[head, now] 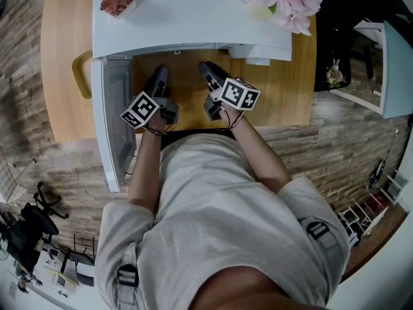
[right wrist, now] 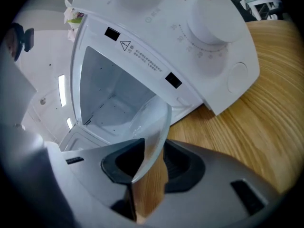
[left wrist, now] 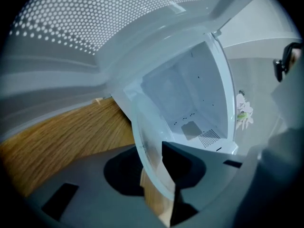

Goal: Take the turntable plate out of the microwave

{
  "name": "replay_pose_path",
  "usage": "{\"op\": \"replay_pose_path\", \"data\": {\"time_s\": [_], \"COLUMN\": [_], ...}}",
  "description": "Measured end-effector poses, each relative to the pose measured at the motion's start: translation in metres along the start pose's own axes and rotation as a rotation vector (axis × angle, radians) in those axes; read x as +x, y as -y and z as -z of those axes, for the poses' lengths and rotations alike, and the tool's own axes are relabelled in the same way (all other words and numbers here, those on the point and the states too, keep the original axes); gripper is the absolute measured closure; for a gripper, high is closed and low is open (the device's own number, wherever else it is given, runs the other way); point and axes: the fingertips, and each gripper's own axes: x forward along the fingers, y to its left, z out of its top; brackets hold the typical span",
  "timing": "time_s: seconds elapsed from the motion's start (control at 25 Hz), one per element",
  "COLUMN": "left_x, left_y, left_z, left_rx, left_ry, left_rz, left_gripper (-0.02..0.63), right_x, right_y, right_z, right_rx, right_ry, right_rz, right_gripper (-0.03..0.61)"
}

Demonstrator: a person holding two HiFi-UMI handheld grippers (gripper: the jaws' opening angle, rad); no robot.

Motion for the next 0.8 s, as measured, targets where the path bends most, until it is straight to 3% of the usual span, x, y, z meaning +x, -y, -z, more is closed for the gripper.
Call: {"op": "replay_pose_path", "data": {"time_s": [0.24, 0.4, 0.8], "left_x": [0.003, 0.013, 0.035], "left_y": [-0.01, -0.004, -0.001], "left_z": [-0.001, -0.009, -0.027], "left_rx": [0.049, -0.012, -0.08], "left_ry": [-0.011, 0.015, 0.051], "left_rz": [-0.016, 0.032, 0.044], "left_gripper": [0.447, 0.365, 0.378], "right_x": [0.003, 0.007, 0.032], "right_y": [0.002, 0.009, 0.003], "right_z": [0.003, -0.005, -0.027], "right_rx": [-0.029, 0.002, 0.047], "right_ry": [-0.01, 0.015, 0.031], "right_rz": [-0.009, -0.015, -0.048], "right_gripper": [0.426, 0.376, 0.382]}}
